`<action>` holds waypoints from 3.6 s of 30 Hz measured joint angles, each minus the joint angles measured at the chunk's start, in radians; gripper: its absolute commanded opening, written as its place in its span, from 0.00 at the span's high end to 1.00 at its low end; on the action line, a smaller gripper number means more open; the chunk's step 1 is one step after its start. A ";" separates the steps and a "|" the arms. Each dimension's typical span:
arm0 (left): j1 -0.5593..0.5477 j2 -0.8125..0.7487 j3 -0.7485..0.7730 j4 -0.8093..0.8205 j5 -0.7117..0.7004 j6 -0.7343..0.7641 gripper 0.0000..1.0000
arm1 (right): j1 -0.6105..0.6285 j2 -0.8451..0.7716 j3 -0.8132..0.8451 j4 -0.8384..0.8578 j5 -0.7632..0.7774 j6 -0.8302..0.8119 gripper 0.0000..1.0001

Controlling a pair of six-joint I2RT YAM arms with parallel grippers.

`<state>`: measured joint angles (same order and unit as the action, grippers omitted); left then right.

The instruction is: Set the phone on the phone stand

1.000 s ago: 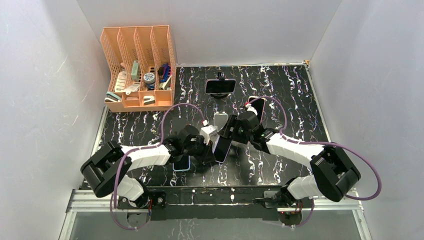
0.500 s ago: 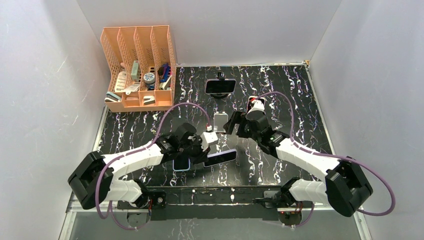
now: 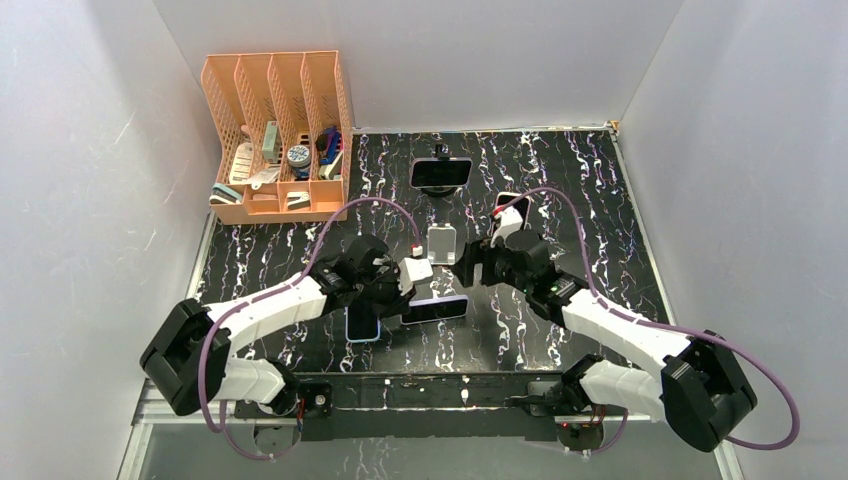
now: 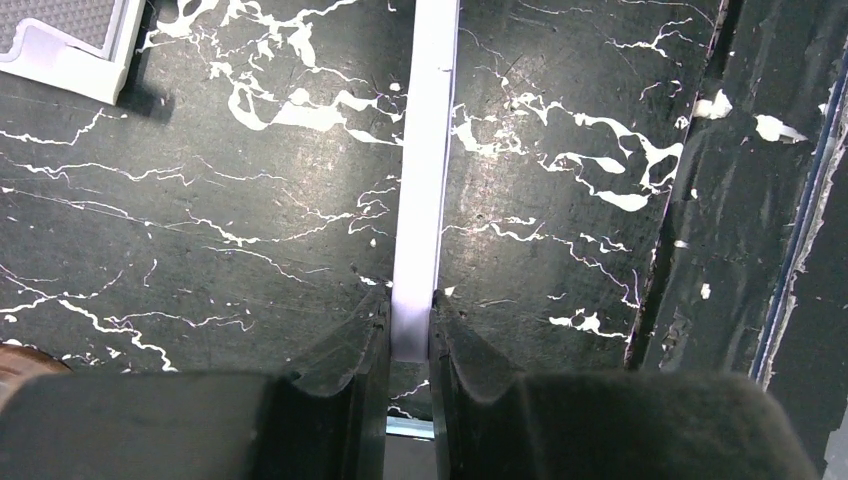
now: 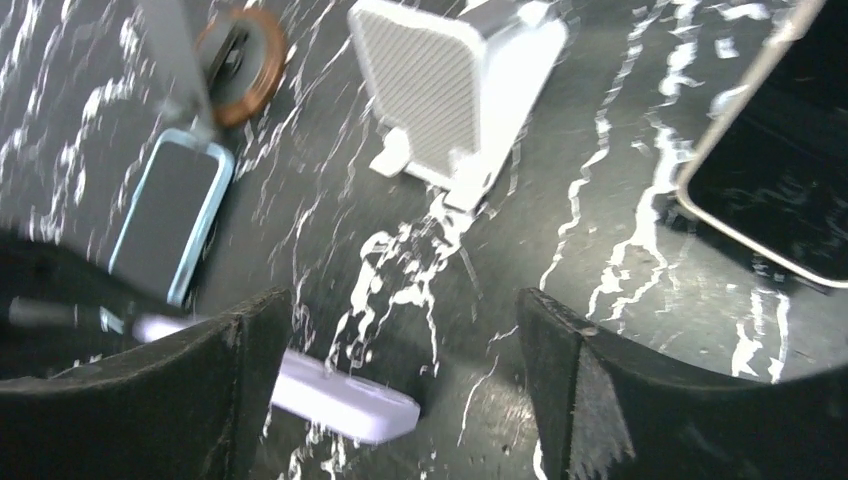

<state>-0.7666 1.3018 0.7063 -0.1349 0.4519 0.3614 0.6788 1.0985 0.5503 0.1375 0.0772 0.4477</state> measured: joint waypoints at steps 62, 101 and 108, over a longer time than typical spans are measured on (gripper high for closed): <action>0.130 0.085 0.009 0.088 0.069 0.091 1.00 | -0.047 0.249 0.155 -0.257 -0.576 -0.940 0.97; 0.264 0.452 0.587 -0.115 0.127 0.265 1.00 | -0.231 0.419 0.504 -0.351 -0.559 -1.061 0.99; 0.270 0.460 0.595 -0.118 0.144 0.257 1.00 | -0.247 0.435 0.513 -0.352 -0.595 -1.062 0.99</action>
<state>-0.4961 1.7618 1.3010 -0.2527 0.5961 0.6186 0.4316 1.5330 1.0630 -0.2142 -0.5175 -0.6140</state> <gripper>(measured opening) 0.151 0.245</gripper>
